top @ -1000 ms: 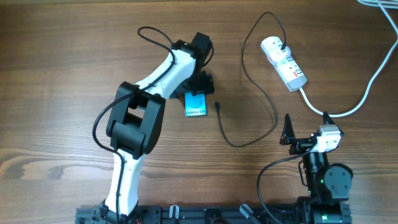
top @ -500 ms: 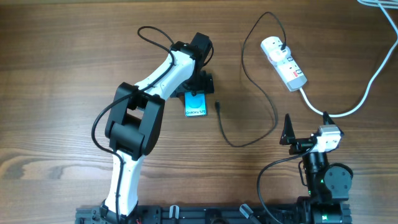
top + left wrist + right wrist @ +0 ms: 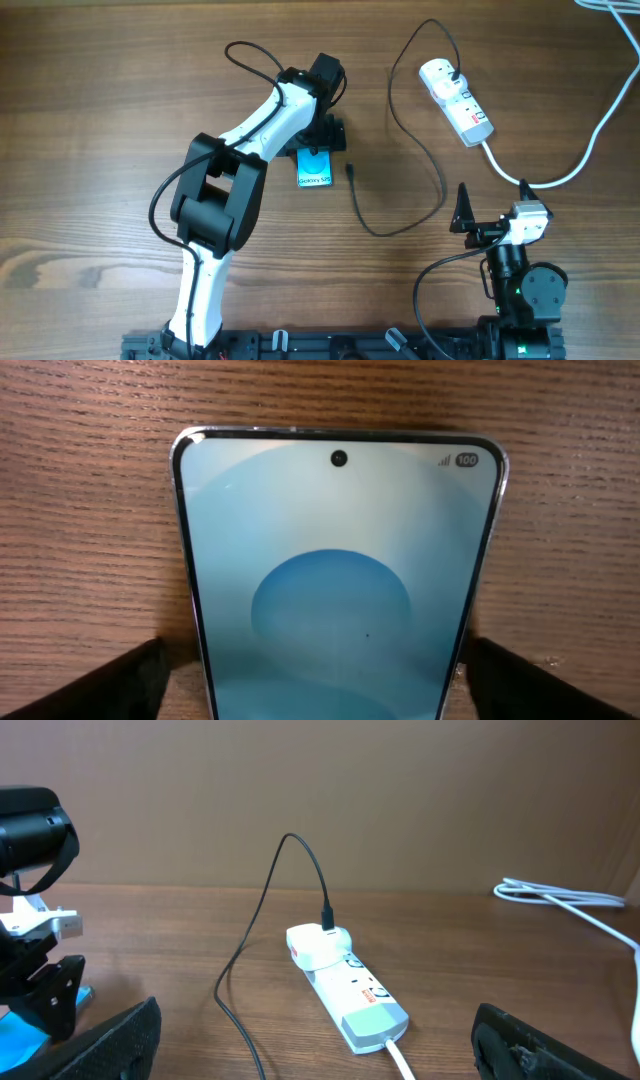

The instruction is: Plug charger to phone and switch on socket

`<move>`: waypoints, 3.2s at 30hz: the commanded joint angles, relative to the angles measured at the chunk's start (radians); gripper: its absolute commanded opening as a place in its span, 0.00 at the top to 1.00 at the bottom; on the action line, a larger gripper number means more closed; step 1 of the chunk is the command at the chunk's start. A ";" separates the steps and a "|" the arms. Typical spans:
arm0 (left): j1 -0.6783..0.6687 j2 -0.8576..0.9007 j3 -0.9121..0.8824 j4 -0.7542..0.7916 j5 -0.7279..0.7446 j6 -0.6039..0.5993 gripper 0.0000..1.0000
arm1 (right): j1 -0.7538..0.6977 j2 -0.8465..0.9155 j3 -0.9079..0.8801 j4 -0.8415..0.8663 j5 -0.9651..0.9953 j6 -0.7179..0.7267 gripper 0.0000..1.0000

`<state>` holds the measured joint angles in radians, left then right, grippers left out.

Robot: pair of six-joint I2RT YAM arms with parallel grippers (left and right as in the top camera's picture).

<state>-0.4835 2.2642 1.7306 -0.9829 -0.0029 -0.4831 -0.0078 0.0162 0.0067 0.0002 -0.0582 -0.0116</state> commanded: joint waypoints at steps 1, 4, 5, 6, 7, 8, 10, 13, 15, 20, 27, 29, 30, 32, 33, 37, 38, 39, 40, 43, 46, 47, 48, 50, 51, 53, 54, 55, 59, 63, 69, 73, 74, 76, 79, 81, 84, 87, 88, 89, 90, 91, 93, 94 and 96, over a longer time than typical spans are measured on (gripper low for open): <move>-0.012 0.040 -0.038 0.006 0.061 0.004 0.11 | -0.005 -0.005 -0.002 0.002 0.013 0.012 0.01; -0.012 0.040 -0.038 0.002 0.058 0.004 0.15 | -0.005 -0.005 -0.002 0.002 0.013 0.012 0.00; -0.012 0.040 -0.038 0.000 0.057 0.004 0.17 | -0.005 -0.005 -0.002 0.002 0.013 0.013 0.00; -0.012 0.040 -0.038 -0.001 0.057 0.004 0.18 | -0.005 -0.005 -0.002 0.002 0.013 0.012 0.00; -0.012 0.040 -0.038 0.000 0.057 0.004 0.21 | -0.005 -0.005 -0.002 0.002 0.013 0.013 0.00; -0.012 0.040 -0.038 0.000 0.057 0.004 0.25 | -0.005 -0.005 -0.002 0.002 0.013 0.013 0.00; -0.012 0.040 -0.038 0.000 0.058 0.004 0.27 | -0.005 -0.005 -0.002 0.002 0.013 0.012 0.00; -0.012 0.040 -0.038 -0.003 0.058 0.004 0.27 | -0.005 -0.005 -0.002 0.002 0.013 0.012 0.01; -0.012 0.040 -0.038 -0.004 0.058 0.003 0.27 | -0.005 -0.005 -0.002 0.002 0.013 0.013 0.00; -0.011 0.038 -0.035 -0.009 0.058 -0.005 0.28 | -0.005 -0.005 -0.002 0.002 0.013 0.012 0.00; -0.008 0.017 -0.035 -0.016 0.058 -0.004 0.30 | -0.005 -0.005 -0.002 0.002 0.013 0.013 0.00; -0.008 0.011 -0.035 -0.019 0.058 -0.004 0.30 | -0.005 -0.005 -0.002 0.002 0.013 0.012 0.00; -0.008 0.010 -0.035 -0.020 0.058 -0.004 0.31 | -0.005 -0.005 -0.002 0.002 0.013 0.012 0.00; -0.008 0.008 -0.035 -0.023 0.059 -0.005 0.30 | -0.005 -0.005 -0.002 0.002 0.013 0.012 0.00; -0.008 0.008 -0.035 -0.026 0.060 -0.005 0.30 | -0.005 -0.005 -0.002 0.002 0.013 0.012 0.00; -0.006 0.002 -0.023 -0.047 0.085 -0.005 0.30 | -0.005 -0.005 -0.002 0.002 0.013 0.013 0.00; -0.005 -0.001 -0.020 -0.051 0.093 -0.005 0.31 | -0.005 -0.005 -0.002 0.002 0.013 0.013 0.00; -0.004 -0.006 -0.020 -0.053 0.100 -0.007 0.31 | -0.005 -0.005 -0.002 0.002 0.013 0.012 0.00; -0.002 -0.011 -0.020 -0.055 0.103 -0.015 0.31 | -0.005 -0.005 -0.002 0.002 0.013 0.012 0.00; 0.007 -0.037 -0.020 -0.061 0.119 -0.023 0.32 | -0.005 -0.005 -0.002 0.002 0.013 0.012 0.00; 0.015 -0.058 -0.020 -0.062 0.126 -0.023 0.33 | -0.005 -0.005 -0.002 0.002 0.013 0.012 0.00; 0.018 -0.067 -0.020 -0.065 0.126 -0.023 0.33 | -0.005 -0.005 -0.002 0.002 0.013 0.012 0.00; 0.020 -0.072 -0.020 -0.066 0.126 -0.023 0.33 | -0.005 -0.005 -0.002 0.002 0.013 0.012 0.00; 0.023 -0.080 -0.020 -0.070 0.126 -0.023 0.33 | -0.005 -0.005 -0.002 0.002 0.013 0.013 0.00; 0.023 -0.083 -0.020 -0.072 0.126 -0.023 0.33 | -0.005 -0.005 -0.002 0.002 0.013 0.013 0.00; 0.023 -0.086 -0.020 -0.077 0.126 -0.023 0.33 | -0.005 -0.005 -0.002 0.002 0.013 0.012 0.00; 0.023 -0.086 -0.020 -0.080 0.126 -0.023 0.33 | -0.005 -0.005 -0.002 0.002 0.013 0.012 0.00; 0.023 -0.086 -0.020 -0.084 0.126 -0.023 0.33 | -0.005 -0.005 -0.002 0.002 0.013 0.013 0.01; 0.024 -0.086 -0.020 -0.087 0.126 -0.023 0.32 | -0.005 -0.005 -0.002 0.002 0.013 0.012 0.00; 0.024 -0.086 -0.020 -0.082 0.125 -0.023 0.30 | -0.005 -0.005 -0.002 0.002 0.013 0.013 0.00; 0.016 -0.075 -0.032 -0.068 0.108 -0.023 0.28 | -0.005 -0.005 -0.002 0.002 0.013 0.012 0.00; 0.010 -0.069 -0.084 -0.019 0.106 -0.023 0.28 | -0.005 -0.005 -0.002 0.002 0.013 0.013 0.00; 0.010 -0.069 -0.100 -0.003 0.106 -0.023 0.28 | -0.005 -0.005 -0.002 0.002 0.013 0.013 0.01; 0.010 -0.069 -0.124 0.019 0.106 -0.024 0.27 | -0.005 -0.005 -0.002 0.002 0.013 0.013 0.00; 0.010 -0.069 -0.139 0.031 0.106 -0.023 0.18 | -0.005 -0.005 -0.002 0.002 0.013 0.012 0.00; 0.006 -0.069 -0.142 0.034 0.106 -0.023 0.11 | -0.005 -0.005 -0.002 0.002 0.013 0.012 0.00; 0.001 -0.069 -0.142 0.034 0.106 -0.023 0.08 | -0.005 -0.005 -0.002 0.002 0.013 0.013 0.00; -0.008 -0.069 -0.142 0.034 0.106 -0.023 0.07 | -0.005 -0.005 -0.002 0.002 0.013 0.013 0.00; -0.012 -0.069 -0.142 0.034 0.106 -0.023 0.07 | -0.005 -0.005 -0.002 0.002 0.013 0.012 0.00; -0.016 -0.069 -0.142 0.034 0.106 -0.023 0.07 | -0.005 -0.005 -0.002 0.002 0.013 0.012 0.00; -0.022 -0.069 -0.142 0.034 0.106 -0.023 0.07 | -0.005 -0.005 -0.002 0.002 0.013 0.013 0.00; -0.027 -0.069 -0.142 0.034 0.099 -0.024 0.07 | -0.005 -0.005 -0.002 0.002 0.013 0.013 0.00; -0.042 -0.069 -0.143 0.031 0.037 -0.061 0.07 | -0.005 -0.005 -0.002 0.002 0.013 0.012 0.00; -0.050 -0.069 -0.143 0.026 -0.012 -0.086 0.07 | -0.005 -0.005 -0.002 0.002 0.013 0.013 0.00; -0.056 -0.069 -0.143 0.027 -0.026 -0.087 0.07 | -0.005 -0.005 -0.002 0.002 0.013 0.013 0.00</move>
<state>-0.5163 2.1887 1.6154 -0.9493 0.0425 -0.5217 -0.0078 0.0162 0.0067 0.0006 -0.0582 -0.0116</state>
